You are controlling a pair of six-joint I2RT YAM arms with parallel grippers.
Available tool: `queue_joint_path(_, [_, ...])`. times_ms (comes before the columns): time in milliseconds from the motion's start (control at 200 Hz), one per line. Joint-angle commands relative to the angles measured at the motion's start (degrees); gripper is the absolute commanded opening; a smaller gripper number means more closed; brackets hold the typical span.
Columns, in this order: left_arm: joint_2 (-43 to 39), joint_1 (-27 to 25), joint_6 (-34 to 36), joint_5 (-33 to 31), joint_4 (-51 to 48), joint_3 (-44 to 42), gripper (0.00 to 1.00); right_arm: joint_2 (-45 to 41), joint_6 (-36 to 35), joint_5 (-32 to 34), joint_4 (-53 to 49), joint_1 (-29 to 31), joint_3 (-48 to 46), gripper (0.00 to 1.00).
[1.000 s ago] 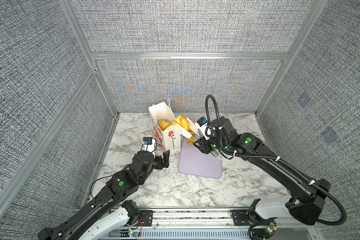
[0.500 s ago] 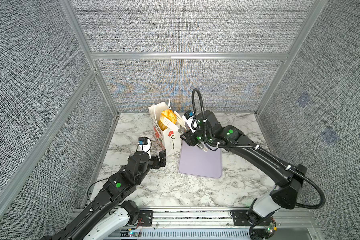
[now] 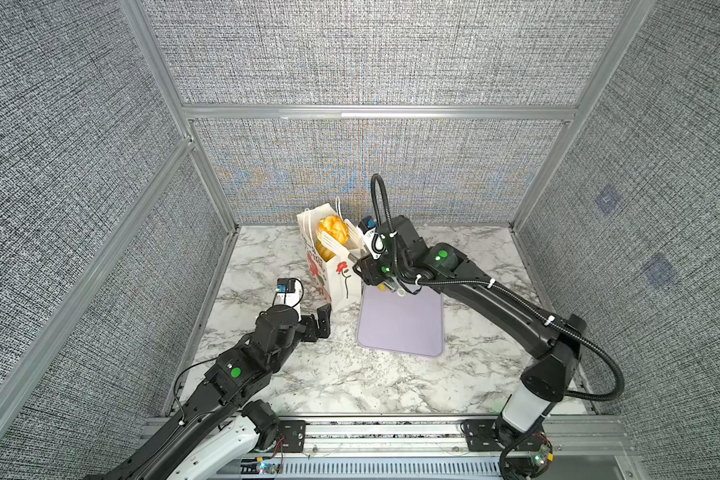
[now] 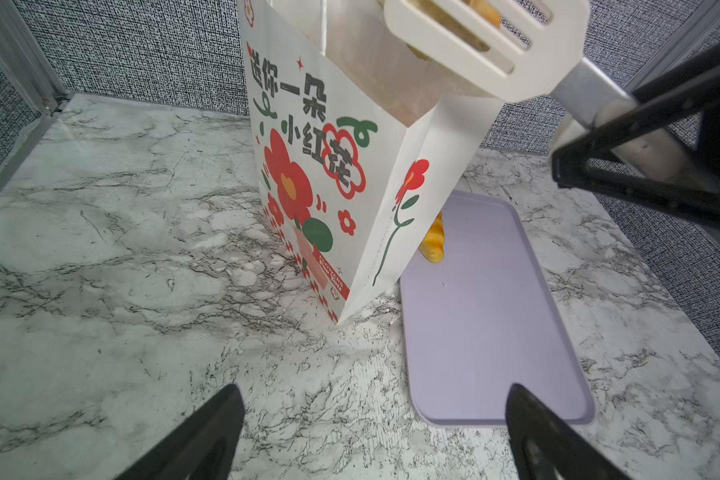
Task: Place the fake bread into the paper bag
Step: 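Lift the bun with the tongs and carry it over the bag opening, then lower the bun into the bag and open the tongs to release it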
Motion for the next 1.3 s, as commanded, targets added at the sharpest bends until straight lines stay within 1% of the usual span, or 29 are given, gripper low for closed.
queue_joint_path(0, [-0.2,0.1,0.54,-0.08,-0.16,-0.1,1.0,-0.12,0.37,1.35,0.88,0.09,0.86,0.6])
queue_joint_path(210, [-0.49,0.08,0.37,0.58,0.65,-0.44,0.99,-0.61,0.38,2.31,1.56,0.13,0.52,0.65])
queue_joint_path(495, [-1.05,0.06,0.21,0.96,0.88,-1.28,1.0,-3.0,0.24,3.48,2.3,0.23,-1.15,0.65])
queue_joint_path(675, [-1.0,0.05,0.28,0.98,1.27,-1.73,0.99,-2.61,0.24,4.11,0.75,0.22,-1.16,0.65])
queue_joint_path(885, [-1.74,0.1,-0.42,0.46,-0.75,-1.18,0.99,-3.85,0.17,2.28,-1.22,0.24,-2.3,0.56])
queue_joint_path(1011, [-2.43,0.1,-0.69,0.13,-0.79,-1.52,0.99,-3.03,0.15,2.17,-4.25,0.32,-1.36,0.47])
queue_joint_path(1201, [-2.4,0.09,-0.78,0.36,-1.39,-1.47,0.99,-3.32,0.26,3.34,-5.6,0.81,-1.68,0.47])
queue_joint_path(1296, [-2.56,0.1,-1.0,0.88,-1.22,-1.84,0.99,-4.61,0.33,4.65,-5.3,0.82,-2.53,0.5])
